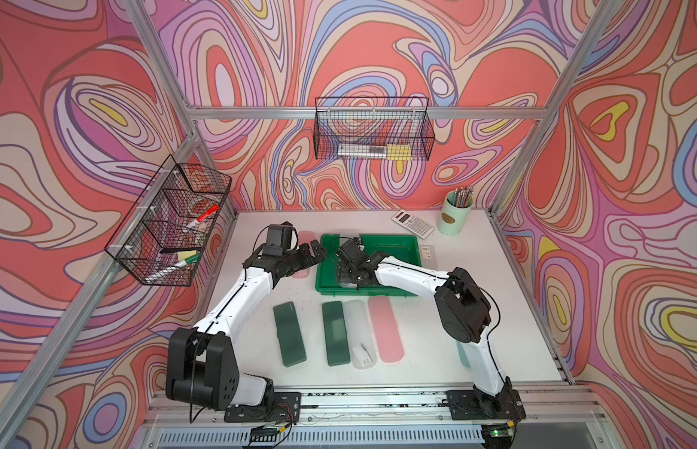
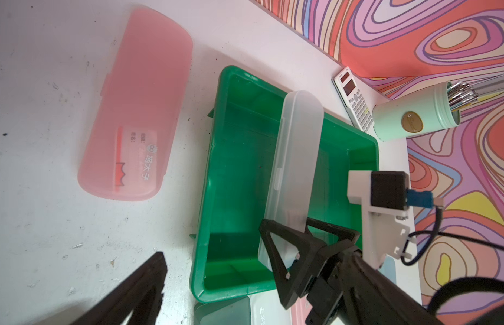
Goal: Put the pencil case into the storage box
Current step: Place the pencil case at the storage box.
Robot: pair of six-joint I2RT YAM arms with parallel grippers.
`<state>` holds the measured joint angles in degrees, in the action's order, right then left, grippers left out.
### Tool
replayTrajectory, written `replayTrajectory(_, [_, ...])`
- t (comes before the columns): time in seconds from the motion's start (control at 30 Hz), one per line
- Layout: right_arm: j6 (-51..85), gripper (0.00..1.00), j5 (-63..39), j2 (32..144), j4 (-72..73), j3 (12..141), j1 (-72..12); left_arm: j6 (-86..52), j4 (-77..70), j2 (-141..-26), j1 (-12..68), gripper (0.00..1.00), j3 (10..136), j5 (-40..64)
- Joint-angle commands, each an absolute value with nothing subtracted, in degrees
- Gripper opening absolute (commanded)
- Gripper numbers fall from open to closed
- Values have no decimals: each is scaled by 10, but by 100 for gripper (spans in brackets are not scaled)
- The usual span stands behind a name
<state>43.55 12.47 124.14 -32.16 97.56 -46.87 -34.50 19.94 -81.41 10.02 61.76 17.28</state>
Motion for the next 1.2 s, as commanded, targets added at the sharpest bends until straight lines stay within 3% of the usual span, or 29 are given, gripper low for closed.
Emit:
replayTrajectory(0.0, [447, 77, 123, 1253, -325, 991, -473, -341, 191, -825, 97, 99, 629, 178])
replayTrajectory(0.3, [438, 91, 100, 1247, -305, 986, -475, -340, 221, -825, 97, 99, 643, 162])
replayTrajectory(0.47, [415, 94, 89, 1221, -286, 982, -471, -340, 217, -810, 97, 99, 621, 157])
replayTrajectory(0.7, [402, 91, 24, 1170, -217, 902, -419, -337, 216, -792, 96, 99, 578, 159])
replayTrajectory(1.17, [381, 80, -70, 1231, -172, 908, -410, -338, 215, -740, 96, 99, 501, 133])
